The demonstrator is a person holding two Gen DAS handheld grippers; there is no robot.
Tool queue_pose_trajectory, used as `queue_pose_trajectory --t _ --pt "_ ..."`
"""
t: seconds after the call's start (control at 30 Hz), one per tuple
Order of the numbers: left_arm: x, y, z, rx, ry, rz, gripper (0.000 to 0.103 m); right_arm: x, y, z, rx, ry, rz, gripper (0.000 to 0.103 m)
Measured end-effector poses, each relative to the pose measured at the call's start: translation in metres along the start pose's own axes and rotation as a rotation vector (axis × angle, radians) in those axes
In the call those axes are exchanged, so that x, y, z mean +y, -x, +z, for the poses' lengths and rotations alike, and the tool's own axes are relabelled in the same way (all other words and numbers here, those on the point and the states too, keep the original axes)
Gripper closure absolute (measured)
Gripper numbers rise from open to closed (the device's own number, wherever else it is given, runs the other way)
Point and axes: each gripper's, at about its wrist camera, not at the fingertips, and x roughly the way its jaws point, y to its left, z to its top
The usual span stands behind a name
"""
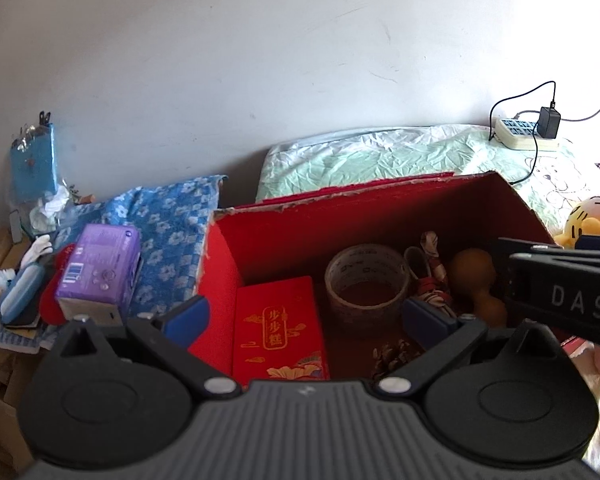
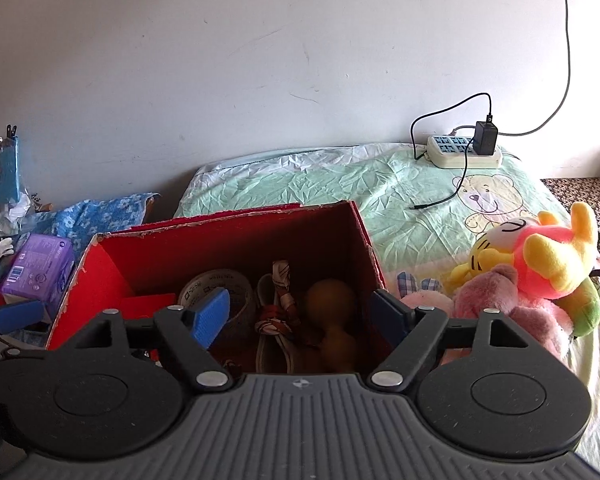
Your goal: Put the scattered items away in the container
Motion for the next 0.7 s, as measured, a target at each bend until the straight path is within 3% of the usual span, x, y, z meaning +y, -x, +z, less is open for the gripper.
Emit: queue_pose_trajectory --t 0.3,0.4,0.7 --pt "-0.011 0.015 -0.005 0.021 0.076 0.069 0.001 -0.014 0.011 -0.001 0.035 0.011 0.054 0.021" --pt "-0.019 0.020 -0.008 0.043 0.089 0.076 0.001 -0.026 0.019 -0.005 0.024 0.007 0.050 0.016" --pt "-0.040 0.031 -0.014 0.100 0.113 0.119 0.001 -0.052 0.036 -0.015 0.004 0.005 0.050 0.016"
